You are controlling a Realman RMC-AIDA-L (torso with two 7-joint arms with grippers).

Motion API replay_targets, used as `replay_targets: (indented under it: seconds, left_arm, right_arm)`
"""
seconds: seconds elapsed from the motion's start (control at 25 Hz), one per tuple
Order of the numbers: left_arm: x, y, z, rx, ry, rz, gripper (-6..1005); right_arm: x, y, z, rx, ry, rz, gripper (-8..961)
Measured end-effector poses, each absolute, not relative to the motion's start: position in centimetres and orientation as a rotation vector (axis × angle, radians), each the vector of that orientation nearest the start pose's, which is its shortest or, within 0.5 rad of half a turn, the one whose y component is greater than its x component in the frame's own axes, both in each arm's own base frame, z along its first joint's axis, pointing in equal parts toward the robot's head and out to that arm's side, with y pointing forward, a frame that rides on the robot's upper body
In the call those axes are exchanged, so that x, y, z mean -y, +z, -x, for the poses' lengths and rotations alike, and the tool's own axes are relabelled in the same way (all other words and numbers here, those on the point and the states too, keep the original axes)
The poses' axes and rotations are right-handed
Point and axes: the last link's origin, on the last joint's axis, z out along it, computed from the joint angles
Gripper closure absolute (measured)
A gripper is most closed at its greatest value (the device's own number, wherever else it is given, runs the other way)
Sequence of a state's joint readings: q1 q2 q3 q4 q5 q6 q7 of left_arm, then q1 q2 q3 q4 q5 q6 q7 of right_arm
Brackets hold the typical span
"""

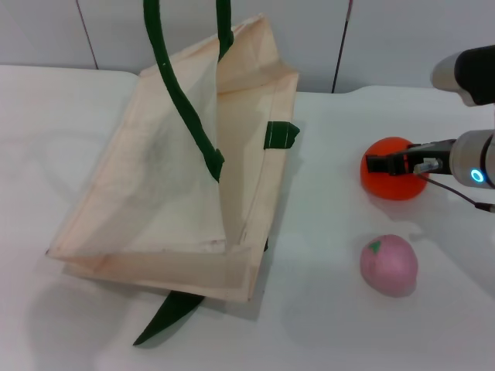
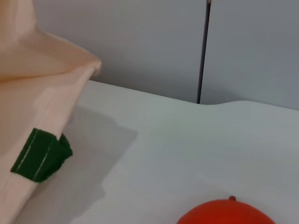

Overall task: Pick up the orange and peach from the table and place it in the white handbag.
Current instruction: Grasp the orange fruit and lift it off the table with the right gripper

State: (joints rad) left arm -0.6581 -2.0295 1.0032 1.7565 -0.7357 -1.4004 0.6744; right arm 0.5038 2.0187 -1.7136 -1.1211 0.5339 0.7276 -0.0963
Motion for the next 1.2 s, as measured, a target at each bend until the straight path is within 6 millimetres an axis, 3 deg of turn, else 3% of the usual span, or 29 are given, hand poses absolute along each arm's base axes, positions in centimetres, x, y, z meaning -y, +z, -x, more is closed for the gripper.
replay_targets:
  seconds: [0.08,0.36,0.76,1.2]
  left_arm:
    - [-39.5,14.9,8.3,0.472,-0.246,2.252,878]
    - [-39.7,14.9,8.4,0.473,-0.233,2.244,878]
    - [-39.8,14.8,8.5,0.476,-0.230,2.243,877]
    - [-39.8,14.9,8.8,0.480,-0.224,2.236,877]
  right_arm:
    - [-39.7,-3.8,-22.1,-1.077,-0.030,2.117,71]
    - [-40.1,-3.2,-22.5,-1.096,-0.023,2.092,428]
    - [-40.5,-3.7,-22.9,-1.068,-0.082,2.116,514]
    - [-40.1,-2.2,-19.3,-0.978,0.027,2.156,605]
